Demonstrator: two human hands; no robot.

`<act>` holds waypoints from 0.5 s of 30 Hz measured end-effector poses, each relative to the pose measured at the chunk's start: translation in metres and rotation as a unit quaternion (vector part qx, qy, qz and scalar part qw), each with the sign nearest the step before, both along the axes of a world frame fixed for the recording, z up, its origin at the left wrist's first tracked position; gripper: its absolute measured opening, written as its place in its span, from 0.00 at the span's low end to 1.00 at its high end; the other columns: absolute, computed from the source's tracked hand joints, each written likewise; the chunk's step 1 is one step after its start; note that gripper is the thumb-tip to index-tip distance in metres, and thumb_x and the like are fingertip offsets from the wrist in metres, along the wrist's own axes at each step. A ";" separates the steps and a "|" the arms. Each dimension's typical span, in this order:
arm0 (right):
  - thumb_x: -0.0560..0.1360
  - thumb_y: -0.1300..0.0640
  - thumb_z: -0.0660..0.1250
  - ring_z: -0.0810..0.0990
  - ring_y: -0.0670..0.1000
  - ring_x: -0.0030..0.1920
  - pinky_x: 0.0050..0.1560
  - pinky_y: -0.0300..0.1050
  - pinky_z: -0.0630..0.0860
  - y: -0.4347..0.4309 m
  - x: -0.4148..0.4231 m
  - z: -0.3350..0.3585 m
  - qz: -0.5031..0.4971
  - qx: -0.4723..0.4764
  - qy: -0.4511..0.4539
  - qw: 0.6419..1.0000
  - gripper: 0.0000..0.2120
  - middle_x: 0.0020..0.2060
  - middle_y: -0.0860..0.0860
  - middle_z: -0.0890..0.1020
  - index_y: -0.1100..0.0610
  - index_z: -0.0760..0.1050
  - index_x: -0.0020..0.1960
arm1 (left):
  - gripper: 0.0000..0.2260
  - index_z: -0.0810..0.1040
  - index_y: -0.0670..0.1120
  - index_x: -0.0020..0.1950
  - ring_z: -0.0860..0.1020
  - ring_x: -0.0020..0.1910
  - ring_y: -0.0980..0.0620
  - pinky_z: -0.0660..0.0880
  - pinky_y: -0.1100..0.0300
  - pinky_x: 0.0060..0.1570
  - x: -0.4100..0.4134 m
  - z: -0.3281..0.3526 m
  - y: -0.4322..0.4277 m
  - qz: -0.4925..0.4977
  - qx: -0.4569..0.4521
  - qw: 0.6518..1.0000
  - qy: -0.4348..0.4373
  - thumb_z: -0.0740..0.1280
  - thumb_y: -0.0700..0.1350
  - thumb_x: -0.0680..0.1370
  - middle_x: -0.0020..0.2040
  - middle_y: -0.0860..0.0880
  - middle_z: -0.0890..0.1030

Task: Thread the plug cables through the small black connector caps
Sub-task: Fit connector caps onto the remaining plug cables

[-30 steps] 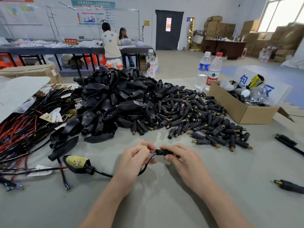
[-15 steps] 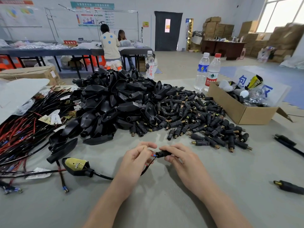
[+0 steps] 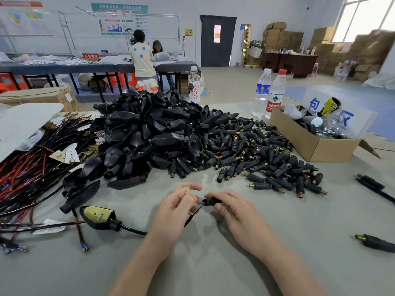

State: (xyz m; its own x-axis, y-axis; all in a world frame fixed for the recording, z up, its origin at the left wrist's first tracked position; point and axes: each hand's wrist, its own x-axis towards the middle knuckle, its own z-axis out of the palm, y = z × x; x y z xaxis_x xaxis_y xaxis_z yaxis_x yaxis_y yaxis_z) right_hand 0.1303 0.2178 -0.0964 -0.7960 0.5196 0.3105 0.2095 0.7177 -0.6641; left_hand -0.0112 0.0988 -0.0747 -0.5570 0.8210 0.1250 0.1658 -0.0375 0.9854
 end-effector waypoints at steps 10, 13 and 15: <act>0.84 0.53 0.58 0.76 0.43 0.55 0.57 0.36 0.70 0.001 0.000 -0.003 -0.005 0.000 0.005 1.000 0.12 0.53 0.44 0.79 0.43 0.76 0.63 | 0.11 0.78 0.35 0.45 0.78 0.46 0.50 0.77 0.47 0.55 0.003 0.001 0.000 0.019 -0.017 1.000 -0.015 0.60 0.39 0.82 0.52 0.57 0.82; 0.84 0.54 0.58 0.75 0.42 0.55 0.56 0.32 0.69 0.002 0.000 -0.004 -0.005 0.000 0.006 1.000 0.12 0.53 0.43 0.79 0.42 0.76 0.62 | 0.12 0.77 0.31 0.45 0.77 0.43 0.51 0.76 0.55 0.50 0.002 -0.001 0.001 0.019 -0.019 1.000 -0.002 0.58 0.36 0.82 0.51 0.55 0.82; 0.84 0.55 0.58 0.75 0.41 0.54 0.56 0.33 0.69 0.002 0.000 -0.004 -0.005 0.000 0.007 1.000 0.12 0.52 0.43 0.79 0.42 0.76 0.62 | 0.12 0.74 0.26 0.48 0.76 0.41 0.52 0.75 0.62 0.46 0.002 -0.001 0.001 0.018 -0.019 1.000 0.010 0.58 0.35 0.82 0.50 0.53 0.82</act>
State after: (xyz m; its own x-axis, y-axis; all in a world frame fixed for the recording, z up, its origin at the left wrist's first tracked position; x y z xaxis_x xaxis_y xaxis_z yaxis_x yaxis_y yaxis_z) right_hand 0.1302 0.2195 -0.1001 -0.7864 0.5273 0.3219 0.2072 0.7160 -0.6667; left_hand -0.0092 0.1000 -0.0757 -0.5835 0.8052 0.1057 0.1864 0.0061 0.9825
